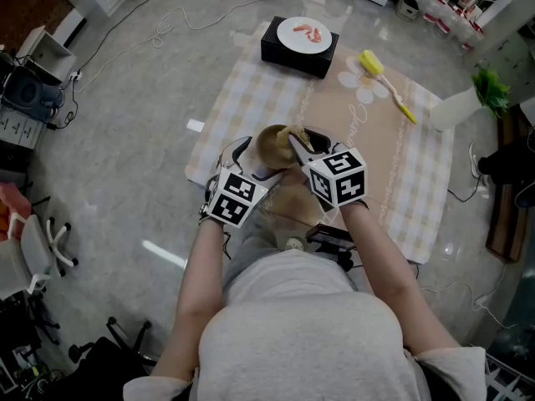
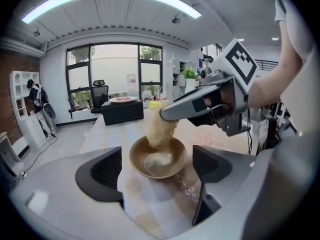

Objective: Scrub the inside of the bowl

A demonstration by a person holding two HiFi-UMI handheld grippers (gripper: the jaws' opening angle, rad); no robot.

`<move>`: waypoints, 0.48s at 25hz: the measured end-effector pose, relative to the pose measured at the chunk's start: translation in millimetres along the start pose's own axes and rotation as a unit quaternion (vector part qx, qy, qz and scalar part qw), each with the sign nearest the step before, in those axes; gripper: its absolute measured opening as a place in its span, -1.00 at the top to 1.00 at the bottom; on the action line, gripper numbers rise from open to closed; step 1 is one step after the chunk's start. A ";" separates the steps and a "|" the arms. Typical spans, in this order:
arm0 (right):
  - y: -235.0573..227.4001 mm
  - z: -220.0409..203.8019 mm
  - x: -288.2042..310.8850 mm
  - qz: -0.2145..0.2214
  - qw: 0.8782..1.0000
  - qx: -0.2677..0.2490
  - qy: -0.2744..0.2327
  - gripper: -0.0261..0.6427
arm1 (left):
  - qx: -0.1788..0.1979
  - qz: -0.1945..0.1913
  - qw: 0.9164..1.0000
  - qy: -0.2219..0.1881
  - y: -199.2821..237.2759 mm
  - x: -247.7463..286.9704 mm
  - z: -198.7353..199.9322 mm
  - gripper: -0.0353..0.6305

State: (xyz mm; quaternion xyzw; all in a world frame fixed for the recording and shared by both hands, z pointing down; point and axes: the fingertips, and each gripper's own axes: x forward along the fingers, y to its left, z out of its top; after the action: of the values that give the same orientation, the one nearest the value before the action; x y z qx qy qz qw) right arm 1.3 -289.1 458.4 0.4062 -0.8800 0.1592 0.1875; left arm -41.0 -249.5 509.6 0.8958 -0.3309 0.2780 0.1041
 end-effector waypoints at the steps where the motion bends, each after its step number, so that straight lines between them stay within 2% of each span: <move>1: 1.0 1.8 -2.6 -0.001 1.000 0.001 -0.005 0.63 | -0.008 0.008 1.000 -0.011 0.8 -2.8 5.0 -0.44; 6: 6.5 11.5 -16.2 -0.009 0.999 0.002 -0.036 0.63 | -0.057 0.037 0.996 -0.062 1.2 -15.5 23.6 -0.18; 9: 11.0 17.8 -26.3 -0.011 0.998 -0.003 -0.059 0.63 | -0.075 0.050 0.993 -0.077 -1.9 -21.9 29.2 0.10; 12: 14.1 22.9 -37.1 -0.015 0.997 -0.007 -0.077 0.63 | -0.089 0.057 0.991 -0.083 -8.0 -26.3 33.1 0.26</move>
State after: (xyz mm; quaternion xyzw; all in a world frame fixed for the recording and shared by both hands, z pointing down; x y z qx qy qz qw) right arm 8.0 -266.0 419.4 0.4292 -0.8868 0.1185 0.1239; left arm -38.0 -241.6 467.4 0.8828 -0.4120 0.1772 0.1396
